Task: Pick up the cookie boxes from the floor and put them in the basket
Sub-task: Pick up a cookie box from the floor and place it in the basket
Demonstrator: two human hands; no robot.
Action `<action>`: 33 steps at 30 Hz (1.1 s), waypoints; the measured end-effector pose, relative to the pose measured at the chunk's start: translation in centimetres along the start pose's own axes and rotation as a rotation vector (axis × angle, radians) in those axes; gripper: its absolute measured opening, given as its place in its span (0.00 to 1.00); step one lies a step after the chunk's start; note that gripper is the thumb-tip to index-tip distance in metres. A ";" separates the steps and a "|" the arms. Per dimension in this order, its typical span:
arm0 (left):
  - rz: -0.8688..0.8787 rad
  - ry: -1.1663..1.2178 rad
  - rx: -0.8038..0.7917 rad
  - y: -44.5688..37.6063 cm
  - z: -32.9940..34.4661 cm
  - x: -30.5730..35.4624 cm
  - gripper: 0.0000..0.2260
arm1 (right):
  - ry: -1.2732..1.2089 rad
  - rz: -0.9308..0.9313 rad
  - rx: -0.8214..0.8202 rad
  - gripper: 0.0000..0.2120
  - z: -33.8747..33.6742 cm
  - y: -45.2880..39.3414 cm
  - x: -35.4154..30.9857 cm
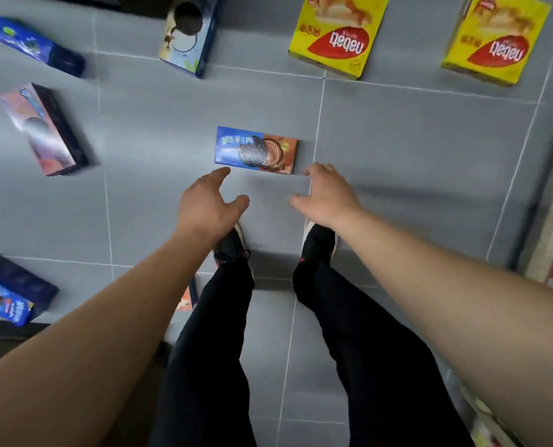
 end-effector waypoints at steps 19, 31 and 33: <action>-0.229 0.509 0.088 -25.2 12.6 -11.7 0.20 | -0.445 0.299 0.212 0.24 14.9 -24.7 3.6; -0.335 0.926 -0.072 -3.4 -1.0 -3.0 0.27 | -0.394 0.168 0.189 0.25 0.0 -1.7 0.9; -0.272 0.874 -0.135 1.5 -4.2 -1.2 0.24 | -0.371 0.143 0.213 0.25 -3.5 3.4 0.6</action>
Point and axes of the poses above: each hand's wrist, its own y-axis away from the middle knuckle, its own z-axis out of the palm, x = y × z, the point moved 2 cm from there along -y, towards the middle knuckle, and after that the axes turned 5 degrees about y, right-handed, at the moved point
